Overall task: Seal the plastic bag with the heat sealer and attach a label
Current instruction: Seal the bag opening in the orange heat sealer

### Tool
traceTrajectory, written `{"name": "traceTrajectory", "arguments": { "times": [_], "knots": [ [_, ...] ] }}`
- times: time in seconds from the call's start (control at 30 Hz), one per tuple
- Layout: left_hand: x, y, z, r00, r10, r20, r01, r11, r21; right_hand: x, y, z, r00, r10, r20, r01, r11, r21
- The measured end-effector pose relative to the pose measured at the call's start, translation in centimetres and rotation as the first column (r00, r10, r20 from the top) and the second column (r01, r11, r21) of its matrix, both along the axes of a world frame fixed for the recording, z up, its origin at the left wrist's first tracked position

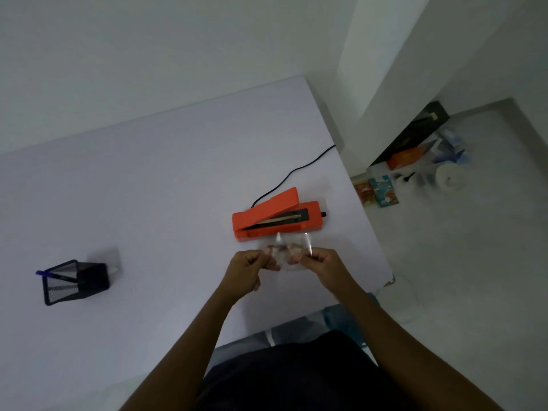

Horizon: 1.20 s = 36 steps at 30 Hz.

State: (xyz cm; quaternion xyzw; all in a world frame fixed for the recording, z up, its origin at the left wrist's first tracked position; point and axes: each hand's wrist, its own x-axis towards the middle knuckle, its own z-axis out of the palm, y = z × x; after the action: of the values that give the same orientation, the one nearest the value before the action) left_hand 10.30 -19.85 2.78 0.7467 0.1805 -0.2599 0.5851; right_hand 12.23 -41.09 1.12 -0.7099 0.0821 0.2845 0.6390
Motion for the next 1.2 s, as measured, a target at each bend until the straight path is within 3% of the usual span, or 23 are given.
{"name": "traceTrajectory", "arguments": {
  "times": [0.27,0.4,0.53,0.73,0.93,1.2],
  "knots": [
    [0.4,0.0,0.0,1.000,-0.006,0.004,0.007,1.000,-0.012,1.1,-0.6,0.0,0.998,0.031,-0.059,-0.030,0.999,0.017],
    [0.7,-0.3,0.2,1.000,-0.016,-0.004,0.015,0.999,-0.032,1.4,-0.6,0.6,0.985,-0.022,-0.171,0.039,0.995,0.094],
    [0.8,-0.7,-0.5,1.000,0.010,-0.018,-0.009,0.999,0.042,1.3,-0.4,0.4,0.975,-0.043,-0.219,0.052,0.998,0.036],
    [2.0,-0.9,-1.5,0.959,0.258,-0.115,-0.267,0.961,-0.068,2.2,0.7,-0.6,0.965,-0.089,-0.248,0.076,0.995,-0.059],
    [3.3,-1.4,-2.4,0.901,0.403,-0.160,-0.421,0.902,-0.096,3.7,1.5,-1.3,0.965,-0.134,-0.227,0.112,0.988,-0.107],
    [4.1,-1.5,-3.7,0.834,0.506,-0.220,-0.521,0.854,-0.011,4.6,2.4,-2.2,0.944,-0.226,-0.240,0.199,0.971,-0.131]
  ]
}}
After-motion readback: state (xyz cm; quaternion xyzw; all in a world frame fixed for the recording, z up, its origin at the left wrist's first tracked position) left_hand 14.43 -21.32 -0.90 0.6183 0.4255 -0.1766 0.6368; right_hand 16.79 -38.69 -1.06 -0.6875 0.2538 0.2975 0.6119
